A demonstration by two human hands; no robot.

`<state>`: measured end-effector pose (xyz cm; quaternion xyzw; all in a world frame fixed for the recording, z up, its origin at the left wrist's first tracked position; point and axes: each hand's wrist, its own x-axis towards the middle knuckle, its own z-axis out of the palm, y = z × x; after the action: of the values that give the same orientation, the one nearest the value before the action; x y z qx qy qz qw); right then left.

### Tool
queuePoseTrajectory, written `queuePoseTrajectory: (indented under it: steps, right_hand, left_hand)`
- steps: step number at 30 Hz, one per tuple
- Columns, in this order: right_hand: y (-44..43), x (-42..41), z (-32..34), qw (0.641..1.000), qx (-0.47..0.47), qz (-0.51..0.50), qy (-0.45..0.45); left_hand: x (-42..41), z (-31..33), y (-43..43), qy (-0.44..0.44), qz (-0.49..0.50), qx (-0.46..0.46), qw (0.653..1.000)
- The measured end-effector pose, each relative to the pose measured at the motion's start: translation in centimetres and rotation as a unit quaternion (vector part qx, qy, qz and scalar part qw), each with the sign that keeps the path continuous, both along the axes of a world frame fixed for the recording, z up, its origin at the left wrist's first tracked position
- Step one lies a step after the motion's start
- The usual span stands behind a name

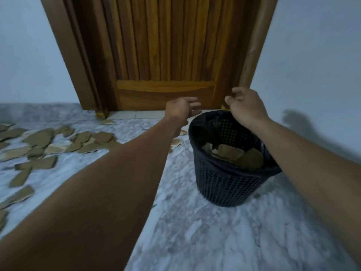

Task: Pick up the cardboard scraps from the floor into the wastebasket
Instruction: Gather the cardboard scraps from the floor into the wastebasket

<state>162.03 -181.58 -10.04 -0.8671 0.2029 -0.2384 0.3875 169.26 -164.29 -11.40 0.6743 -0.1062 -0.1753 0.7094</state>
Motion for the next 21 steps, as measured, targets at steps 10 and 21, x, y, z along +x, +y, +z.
queuePoseTrajectory:
  steps: [10, 21]
  right_hand:
    - [14.8, 10.4, -3.2, 0.995, -0.074, -0.013, 0.064]
    - [16.4, 22.4, -23.4, 0.973, -0.065, 0.094, 0.202]
  left_hand:
    - [10.0, -10.1, 18.8, -0.098, 0.025, 0.323, 0.941]
    - [13.5, -28.8, 24.1, -0.133, 0.009, 0.531, 0.837]
